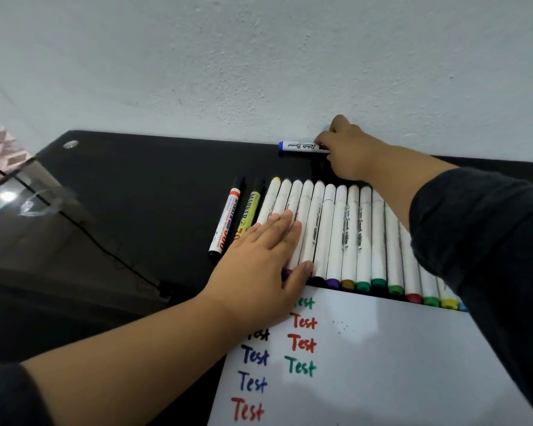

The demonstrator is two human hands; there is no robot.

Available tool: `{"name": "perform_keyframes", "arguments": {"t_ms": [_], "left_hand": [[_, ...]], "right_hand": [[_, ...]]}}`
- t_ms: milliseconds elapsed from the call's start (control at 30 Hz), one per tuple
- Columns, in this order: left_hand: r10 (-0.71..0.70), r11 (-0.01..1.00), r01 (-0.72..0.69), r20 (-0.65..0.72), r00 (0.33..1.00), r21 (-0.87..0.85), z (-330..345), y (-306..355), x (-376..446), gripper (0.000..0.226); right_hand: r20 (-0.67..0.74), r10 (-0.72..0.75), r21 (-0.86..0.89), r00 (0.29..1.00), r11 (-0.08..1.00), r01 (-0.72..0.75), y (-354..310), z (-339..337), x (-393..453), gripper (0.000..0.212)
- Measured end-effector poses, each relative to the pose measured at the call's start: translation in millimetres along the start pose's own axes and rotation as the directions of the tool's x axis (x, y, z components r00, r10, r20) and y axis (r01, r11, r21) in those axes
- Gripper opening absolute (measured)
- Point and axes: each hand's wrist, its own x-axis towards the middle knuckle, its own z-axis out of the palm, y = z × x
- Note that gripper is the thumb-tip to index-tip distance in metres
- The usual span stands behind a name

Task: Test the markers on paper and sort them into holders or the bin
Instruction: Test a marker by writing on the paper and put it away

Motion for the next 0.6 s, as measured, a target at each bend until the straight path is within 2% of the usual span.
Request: {"name": "perform_keyframes", "arguments": {"t_ms": [267, 467, 600], "left_hand": [[0.003, 1.0, -0.003, -0.008, 1.0, 0.0, 1, 0, 0, 0.063], [-0.013, 1.0, 0.013, -0.013, 1.0, 0.006, 1, 1, -1, 0.063], [-0.015, 0.999, 0.015, 0.005, 1.0, 0.031, -2, 3, -2, 0.062]], "right_hand": [[0.017, 0.057, -0.005, 0.998, 0.998, -0.057, -1, -6, -8, 0.04], [0.018, 0.058, -0.012, 0.998, 0.998, -0.057, -7, -19, -26, 0.045], [0.027, 0.059, 0.036, 0.998, 0.998, -0.06, -16, -35, -47, 0.046]]}}
